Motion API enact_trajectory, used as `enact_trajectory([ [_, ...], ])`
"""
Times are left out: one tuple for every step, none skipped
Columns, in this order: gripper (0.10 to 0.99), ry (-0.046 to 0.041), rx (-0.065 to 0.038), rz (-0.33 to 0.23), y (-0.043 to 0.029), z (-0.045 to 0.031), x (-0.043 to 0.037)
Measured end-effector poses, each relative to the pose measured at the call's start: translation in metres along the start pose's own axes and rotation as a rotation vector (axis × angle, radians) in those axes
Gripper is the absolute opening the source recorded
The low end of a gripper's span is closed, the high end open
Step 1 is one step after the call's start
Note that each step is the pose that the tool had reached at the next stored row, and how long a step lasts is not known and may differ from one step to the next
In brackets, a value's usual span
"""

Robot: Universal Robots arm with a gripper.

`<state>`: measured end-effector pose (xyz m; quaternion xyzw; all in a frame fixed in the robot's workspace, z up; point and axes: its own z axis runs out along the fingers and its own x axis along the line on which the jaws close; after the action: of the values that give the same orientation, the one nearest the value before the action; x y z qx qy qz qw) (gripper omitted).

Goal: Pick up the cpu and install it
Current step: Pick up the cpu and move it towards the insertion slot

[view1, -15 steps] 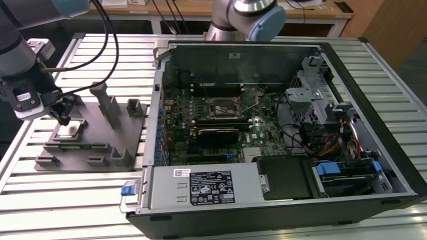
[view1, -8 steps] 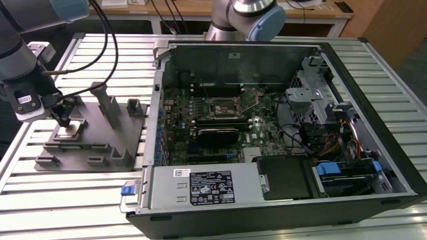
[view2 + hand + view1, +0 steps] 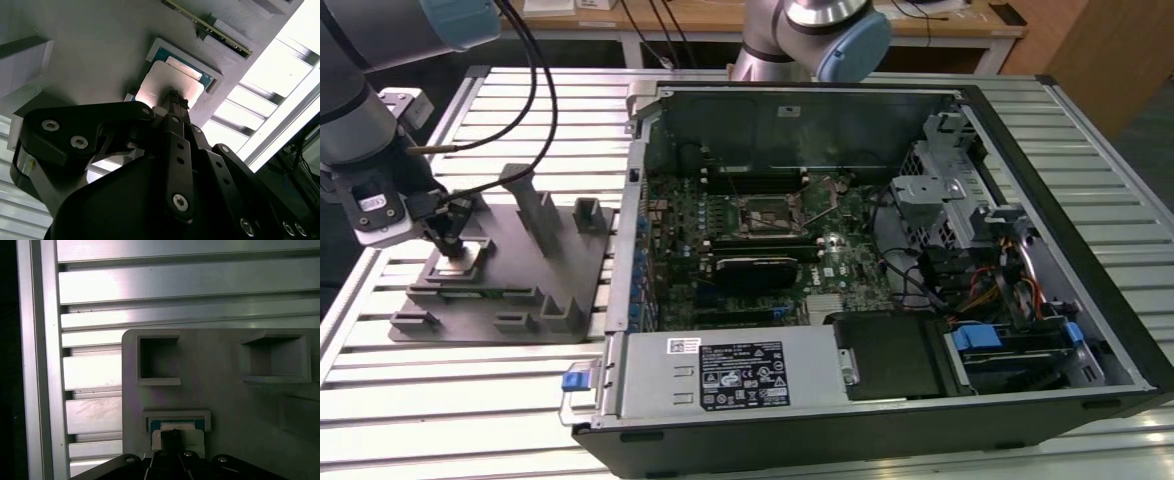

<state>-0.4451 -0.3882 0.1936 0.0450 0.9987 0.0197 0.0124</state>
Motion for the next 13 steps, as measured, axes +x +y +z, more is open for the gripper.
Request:
enact_trajectory([
  [0.106, 0.0, 0.0, 0.0, 0.0, 0.0, 0.0],
  [0.106, 0.0, 0.0, 0.0, 0.0, 0.0, 0.0],
  [0.106, 0.0, 0.0, 0.0, 0.0, 0.0001, 0.0],
  [0.106, 0.0, 0.0, 0.0, 0.0, 0.0001, 0.0],
  [0.106, 0.0, 0.0, 0.0, 0.0, 0.0001, 0.0],
  [0.106, 0.0001, 0.0, 0.0, 0.0, 0.0001, 0.0],
  [0.106, 0.0, 0.0, 0.0, 0.0, 0.0001, 0.0],
  [0.106, 0.0, 0.0, 0.0, 0.0, 0.0001, 0.0],
  [0.106, 0.0, 0.0, 0.0, 0.0, 0.0001, 0.0],
  [0.114, 0.0, 0.0, 0.0, 0.0, 0.0002, 0.0],
  [0.169, 0.0, 0.0, 0.0, 0.0, 0.0002, 0.0],
  [0.169, 0.0, 0.0, 0.0, 0.0, 0.0002, 0.0],
  [0.235, 0.0, 0.0, 0.0, 0.0, 0.0002, 0.0],
])
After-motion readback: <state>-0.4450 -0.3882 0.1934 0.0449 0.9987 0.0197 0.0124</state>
